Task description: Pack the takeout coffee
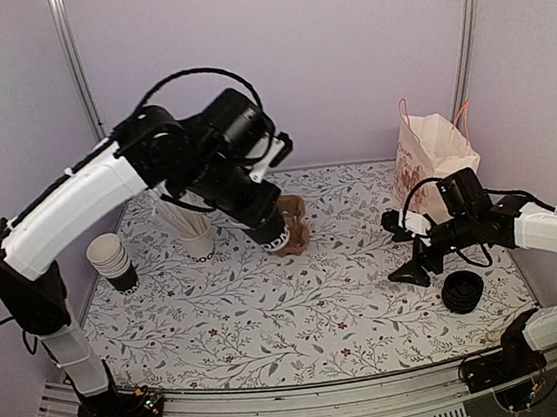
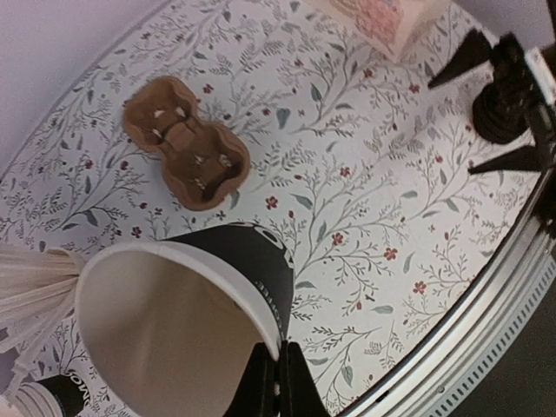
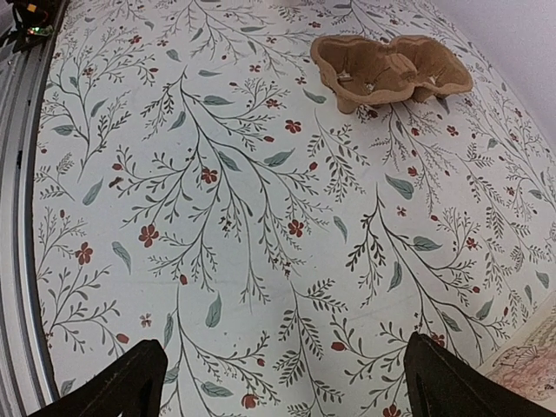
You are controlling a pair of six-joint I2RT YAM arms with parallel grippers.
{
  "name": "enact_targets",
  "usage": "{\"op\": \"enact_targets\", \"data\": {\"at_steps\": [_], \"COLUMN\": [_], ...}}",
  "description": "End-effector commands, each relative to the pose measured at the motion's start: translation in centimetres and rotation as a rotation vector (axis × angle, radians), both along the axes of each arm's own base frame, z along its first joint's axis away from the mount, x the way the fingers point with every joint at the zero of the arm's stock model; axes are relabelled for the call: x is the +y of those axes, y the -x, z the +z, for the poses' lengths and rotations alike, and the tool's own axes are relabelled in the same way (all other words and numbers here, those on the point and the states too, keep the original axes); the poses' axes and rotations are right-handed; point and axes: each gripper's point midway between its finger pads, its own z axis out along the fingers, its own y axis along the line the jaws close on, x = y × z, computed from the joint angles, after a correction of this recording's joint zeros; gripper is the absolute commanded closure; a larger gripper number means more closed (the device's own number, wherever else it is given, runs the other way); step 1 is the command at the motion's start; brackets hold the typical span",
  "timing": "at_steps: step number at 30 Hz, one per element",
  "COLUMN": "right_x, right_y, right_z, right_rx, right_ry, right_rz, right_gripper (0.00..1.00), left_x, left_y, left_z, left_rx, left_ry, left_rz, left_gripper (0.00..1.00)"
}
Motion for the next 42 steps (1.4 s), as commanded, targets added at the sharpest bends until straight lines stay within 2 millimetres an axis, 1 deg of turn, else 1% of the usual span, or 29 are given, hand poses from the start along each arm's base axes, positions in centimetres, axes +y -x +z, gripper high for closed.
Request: {"op": "enact_targets", "data": {"at_steps": [1,3,6,11,13,17,20,24,27,30,34,39,40,42], "right_x": [0.1,-0.2,-0.7,-0.8,-0.8,-0.8,-1.0,-1.0,-1.1,-1.2,-1.2,-1.2,-1.2,-1.1], "right_y": [0.0,-0.3,-0.9,-1.0,-1.0,-0.9,-1.1,-1.1,-1.1,-1.1,-1.1,-1.1,-1.1,-1.1], "right_z": [2.9,3.5,3.4,2.9,2.9,2.9,2.6,2.0,1.6,1.4,1.2,0.8,0.7,0.7], "right_rx": [-0.029,-0.050,-0.064,-0.053,-0.052,-0.050,-0.055,-0.042,-0.037,-0.036,-0.033,-0.021,-0.019,-0.014], "right_ry": [-0.103,-0.115,-0.102,-0.091,-0.092,-0.093,-0.079,-0.065,-0.057,-0.048,-0.043,-0.034,-0.034,-0.035], "right_rz": [-0.009,-0.027,-0.061,-0.065,-0.065,-0.066,-0.068,-0.069,-0.065,-0.067,-0.064,-0.063,-0.062,-0.060], "right_gripper": [0.01,0.01,0.01,0.01,0.01,0.01,0.01,0.01,0.01,0.01,0.01,0.01,0.01,0.01], "left_x": [-4.0,-5.5,-6.5,-7.2,-7.3,-7.0,-7.4,-7.7,-7.6,-7.6,-8.1,-8.4,-8.4,-8.3], "left_y": [5.5,7.3,8.5,8.8,8.6,8.0,7.6,7.0,6.5,6.2,6.2,5.8,5.8,5.7], "left_z": [-7.4,-9.3,-11.3,-14.5,-15.7,-17.4,-18.0,-18.2,-18.6,-19.1,-19.6,-19.7,-19.8,-19.9], "left_rx": [0.093,0.119,0.150,0.185,0.191,0.208,0.209,0.192,0.186,0.188,0.185,0.165,0.163,0.162], "left_ry": [-0.243,-0.277,-0.311,-0.353,-0.383,-0.428,-0.414,-0.396,-0.400,-0.395,-0.370,-0.364,-0.368,-0.376], "left_rz": [-0.244,-0.310,-0.343,-0.368,-0.367,-0.353,-0.346,-0.333,-0.317,-0.312,-0.330,-0.334,-0.335,-0.336], "left_gripper": [1.00,1.00,1.00,1.00,1.00,1.00,1.00,1.00,1.00,1.00,1.00,1.00,0.98,0.88]}}
